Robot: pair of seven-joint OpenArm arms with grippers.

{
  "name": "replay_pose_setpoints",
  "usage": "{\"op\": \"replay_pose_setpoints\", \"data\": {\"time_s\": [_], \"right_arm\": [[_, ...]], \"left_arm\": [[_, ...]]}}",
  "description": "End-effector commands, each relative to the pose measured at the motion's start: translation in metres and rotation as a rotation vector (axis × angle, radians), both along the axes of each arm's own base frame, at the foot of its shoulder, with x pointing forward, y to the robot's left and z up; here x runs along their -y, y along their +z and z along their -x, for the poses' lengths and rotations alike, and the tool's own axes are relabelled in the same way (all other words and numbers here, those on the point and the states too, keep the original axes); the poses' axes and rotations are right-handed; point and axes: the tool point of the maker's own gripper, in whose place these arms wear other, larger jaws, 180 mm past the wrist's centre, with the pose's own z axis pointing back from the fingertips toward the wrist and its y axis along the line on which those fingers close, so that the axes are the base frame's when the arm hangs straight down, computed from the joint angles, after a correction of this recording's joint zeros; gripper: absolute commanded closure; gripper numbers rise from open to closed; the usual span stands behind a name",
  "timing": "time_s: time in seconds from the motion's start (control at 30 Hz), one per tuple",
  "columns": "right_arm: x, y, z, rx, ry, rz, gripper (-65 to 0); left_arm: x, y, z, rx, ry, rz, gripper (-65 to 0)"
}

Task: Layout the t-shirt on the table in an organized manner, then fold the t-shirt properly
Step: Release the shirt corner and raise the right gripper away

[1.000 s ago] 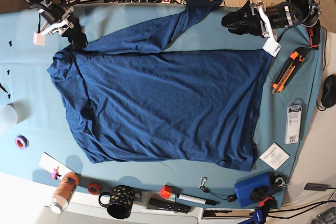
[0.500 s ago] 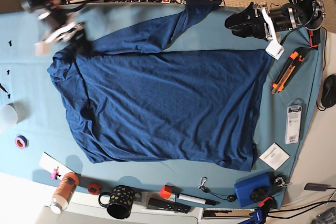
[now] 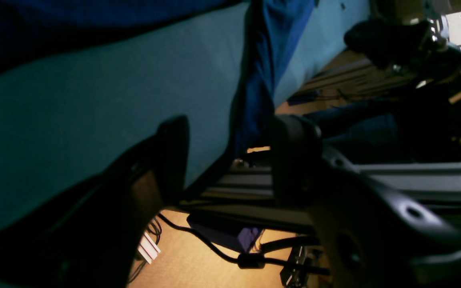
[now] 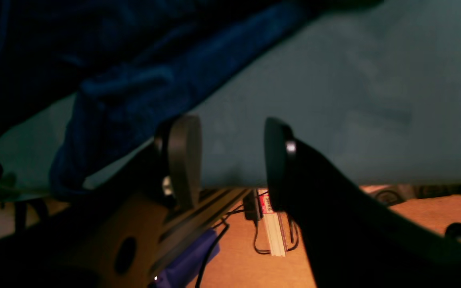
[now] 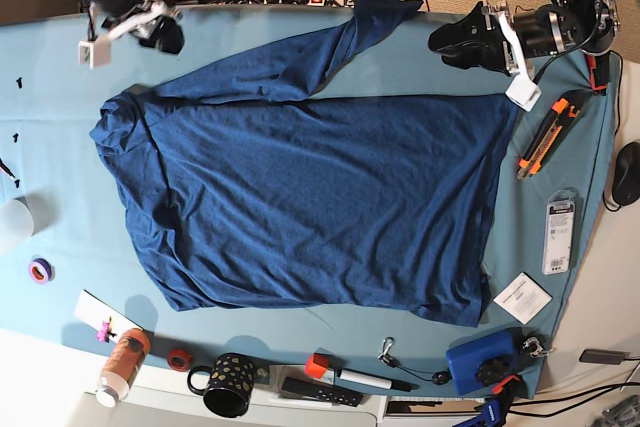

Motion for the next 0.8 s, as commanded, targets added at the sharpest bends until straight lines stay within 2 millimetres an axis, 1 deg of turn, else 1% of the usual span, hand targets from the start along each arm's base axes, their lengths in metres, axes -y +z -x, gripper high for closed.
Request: {"op": "replay_pose_setpoints", "data": {"time_s": [0.0,0.1,0.23,0.33,0.43,0.47,0.53,0.7,0.77], "right_arm": [[0.0,0.008,-0.004,0.038,-0.002,0.004,-25.6],[0.004,0.008,-0.006,0.045,-0.024,0.015,-25.6],[0.026,0.004,-0.009,0.02,-0.14,0.07,-25.6],[0.031,0.006,-0.016,0.034,-0.17,0.08,-25.6],[0.031,0.011,-0.023,0.071,-0.18,0.074,-25.5],[0.028,0.011,-0.025,0.08,-0.173,0.069,-25.5],[0.017,0.012,-0.033,0.1,-0.143,0.045,-25.5],[-0.021,0.011,-0.053,0.135,-0.034,0.0,-25.5],[-0.026,0.008,-0.059,0.124,-0.03,0.015,-25.5]], "left_arm": [[-0.002,0.01,-0.005,0.035,0.006,0.015,-30.6],[-0.002,0.01,-0.005,0.035,0.006,0.015,-30.6],[-0.002,0.01,-0.005,0.035,0.006,0.015,-30.6],[-0.002,0.01,-0.005,0.036,0.006,0.015,-30.6],[-0.002,0.01,-0.005,0.035,0.006,0.015,-30.6],[-0.002,0.01,-0.005,0.036,0.006,0.015,-30.6],[-0.002,0.01,-0.005,0.035,0.006,0.015,-30.6],[-0.002,0.01,-0.005,0.036,0.006,0.015,-30.6],[-0.002,0.01,-0.005,0.035,0.006,0.015,-30.6]]}}
